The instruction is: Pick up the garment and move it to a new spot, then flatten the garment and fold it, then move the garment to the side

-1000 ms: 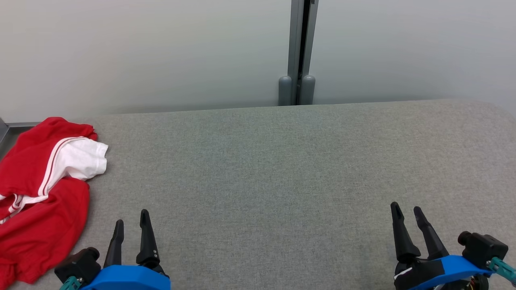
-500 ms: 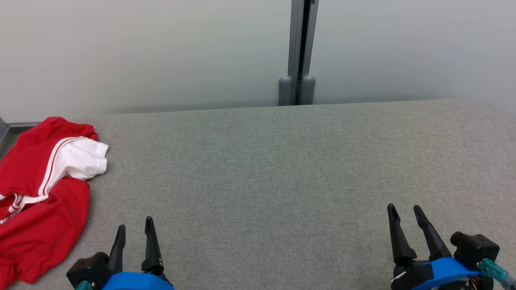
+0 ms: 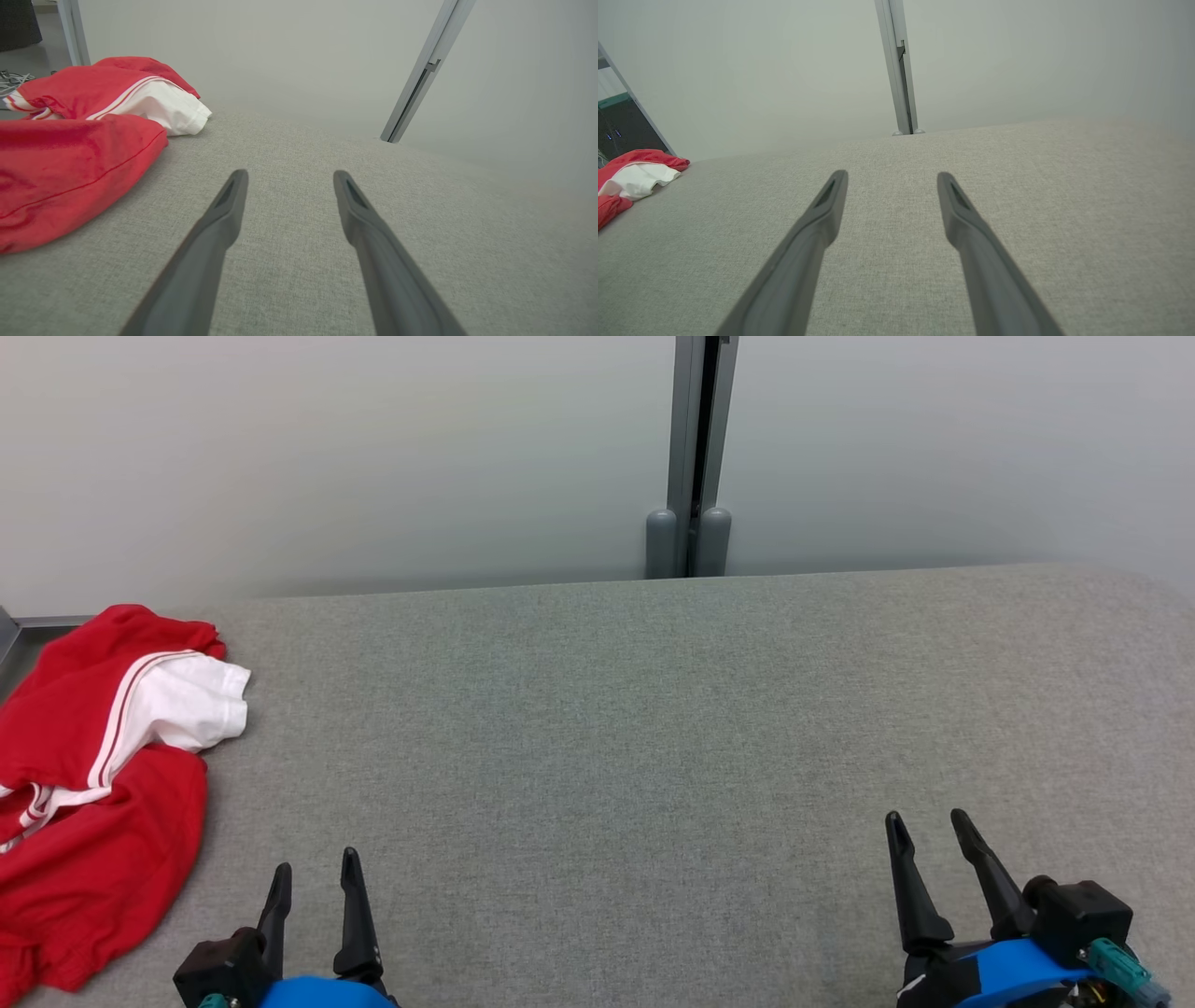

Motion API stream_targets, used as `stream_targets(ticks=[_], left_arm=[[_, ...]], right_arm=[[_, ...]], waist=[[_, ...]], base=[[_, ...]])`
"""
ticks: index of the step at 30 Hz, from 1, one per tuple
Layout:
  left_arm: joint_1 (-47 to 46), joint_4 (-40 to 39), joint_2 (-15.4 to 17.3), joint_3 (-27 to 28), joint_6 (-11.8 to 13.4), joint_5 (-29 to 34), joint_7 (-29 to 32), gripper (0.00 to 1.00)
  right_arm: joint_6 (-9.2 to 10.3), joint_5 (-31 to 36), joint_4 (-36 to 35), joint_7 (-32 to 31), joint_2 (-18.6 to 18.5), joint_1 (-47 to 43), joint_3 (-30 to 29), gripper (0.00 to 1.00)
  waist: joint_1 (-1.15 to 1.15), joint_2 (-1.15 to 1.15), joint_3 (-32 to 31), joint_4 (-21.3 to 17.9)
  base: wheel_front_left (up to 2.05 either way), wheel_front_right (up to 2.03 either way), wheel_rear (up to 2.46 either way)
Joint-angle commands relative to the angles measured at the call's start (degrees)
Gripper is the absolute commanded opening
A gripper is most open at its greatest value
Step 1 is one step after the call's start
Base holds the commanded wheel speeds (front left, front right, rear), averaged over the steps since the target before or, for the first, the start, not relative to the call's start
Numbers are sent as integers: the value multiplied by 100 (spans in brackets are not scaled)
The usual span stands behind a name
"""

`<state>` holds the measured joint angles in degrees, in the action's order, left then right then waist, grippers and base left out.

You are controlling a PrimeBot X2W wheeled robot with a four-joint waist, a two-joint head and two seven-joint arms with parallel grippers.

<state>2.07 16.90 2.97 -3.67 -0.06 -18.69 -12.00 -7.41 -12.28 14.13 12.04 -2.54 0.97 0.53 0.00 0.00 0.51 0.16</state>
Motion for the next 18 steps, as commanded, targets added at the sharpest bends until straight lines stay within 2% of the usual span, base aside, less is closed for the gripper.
stream_targets(ticks=[1, 18], left_arm=[[7, -3, 18, 24, -46, 101, -50, 100], [-11, 187, 14, 1, -73, 735, -239, 100]], right_arm=[[-11, 114, -4, 44, -45, 23, 12, 100], [-8, 858, 76, 234, -48, 48, 60, 100]], waist=[[0, 0, 1, 2], [0, 0, 70, 29]], base=[[0, 0, 0], [0, 0, 0]])
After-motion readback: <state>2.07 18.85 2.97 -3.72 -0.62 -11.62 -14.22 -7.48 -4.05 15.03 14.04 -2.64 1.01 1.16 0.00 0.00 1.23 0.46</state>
